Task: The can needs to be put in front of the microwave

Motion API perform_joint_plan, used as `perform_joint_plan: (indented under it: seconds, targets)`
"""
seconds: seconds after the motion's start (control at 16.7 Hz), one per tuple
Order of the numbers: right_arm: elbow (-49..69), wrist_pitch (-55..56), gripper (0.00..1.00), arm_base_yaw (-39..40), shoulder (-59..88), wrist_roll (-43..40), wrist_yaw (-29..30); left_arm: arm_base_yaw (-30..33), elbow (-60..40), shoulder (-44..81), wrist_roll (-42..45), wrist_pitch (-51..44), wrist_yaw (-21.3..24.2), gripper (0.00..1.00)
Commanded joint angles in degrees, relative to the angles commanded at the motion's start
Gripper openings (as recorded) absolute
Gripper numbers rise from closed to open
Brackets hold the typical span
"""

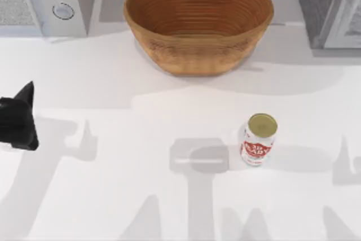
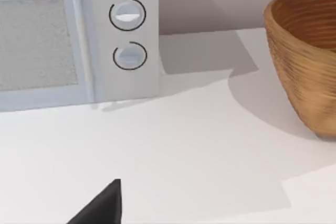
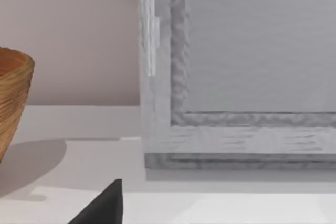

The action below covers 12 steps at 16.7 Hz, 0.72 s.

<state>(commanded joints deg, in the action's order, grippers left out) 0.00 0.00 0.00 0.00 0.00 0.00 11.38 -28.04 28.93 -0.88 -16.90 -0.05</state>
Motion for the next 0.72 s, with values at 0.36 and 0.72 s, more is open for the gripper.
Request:
perform_joint_plan:
  seconds: [0.36,0.72]
  targets:
    - [0.0,0.0,1.0,0.0,0.0,0.0,0.0,12.85,-32.6,33.85,-1.31,-19.37,-0.07,1.0]
    - [0.0,0.0,1.0,0.0,0.0,0.0,0.0,26.07,-66.99,69.26,-2.98,-39.61,-0.2,1.0]
